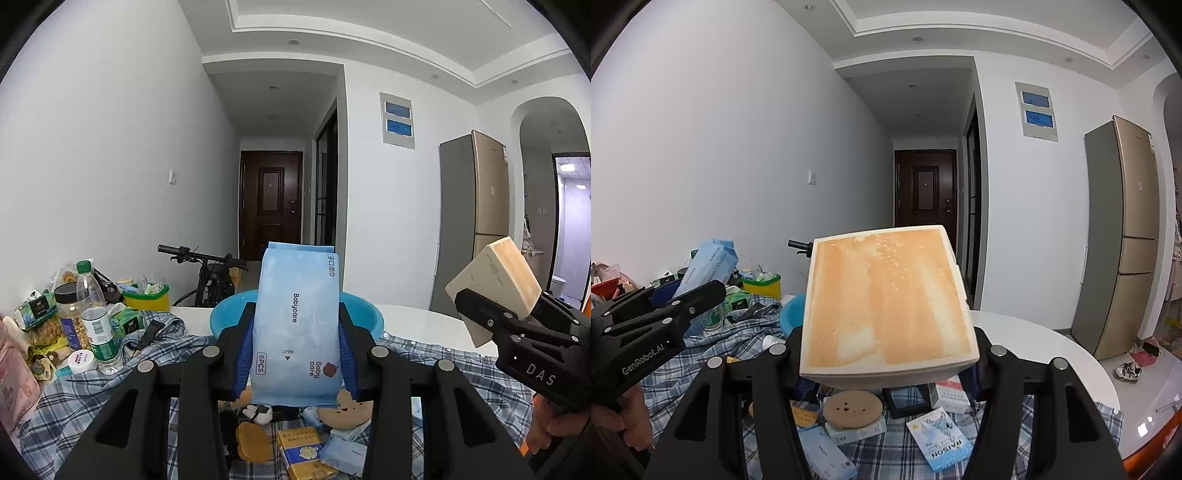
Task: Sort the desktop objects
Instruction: 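Carry the wipes pack in the left tool while the right tool carries the soap box over the basin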
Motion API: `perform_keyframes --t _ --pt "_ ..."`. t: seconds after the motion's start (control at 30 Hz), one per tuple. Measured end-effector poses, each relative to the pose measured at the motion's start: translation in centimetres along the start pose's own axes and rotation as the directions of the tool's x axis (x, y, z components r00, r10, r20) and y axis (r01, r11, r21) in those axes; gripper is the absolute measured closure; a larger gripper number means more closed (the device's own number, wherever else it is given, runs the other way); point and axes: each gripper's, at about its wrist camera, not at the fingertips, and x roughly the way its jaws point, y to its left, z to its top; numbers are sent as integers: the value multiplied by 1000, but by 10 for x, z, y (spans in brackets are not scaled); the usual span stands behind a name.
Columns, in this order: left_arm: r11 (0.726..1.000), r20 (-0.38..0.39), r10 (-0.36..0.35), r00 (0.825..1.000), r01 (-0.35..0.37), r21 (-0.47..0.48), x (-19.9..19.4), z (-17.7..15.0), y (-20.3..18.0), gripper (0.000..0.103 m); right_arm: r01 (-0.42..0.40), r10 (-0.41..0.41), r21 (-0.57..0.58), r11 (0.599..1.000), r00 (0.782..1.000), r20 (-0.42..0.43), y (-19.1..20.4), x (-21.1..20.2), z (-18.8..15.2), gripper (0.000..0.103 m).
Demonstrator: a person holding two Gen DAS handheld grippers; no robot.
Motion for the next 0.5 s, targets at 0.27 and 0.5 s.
perform_keyframes --t 0.27,0.5 --pt "1000 0 -3 1000 3 10 32 23 7 61 7 -7 -7 1000 1000 16 -1 26 13 44" --pt "1000 -9 -24 1000 24 -20 64 41 15 61 -25 25 13 1000 1000 -15 -5 64 24 44"
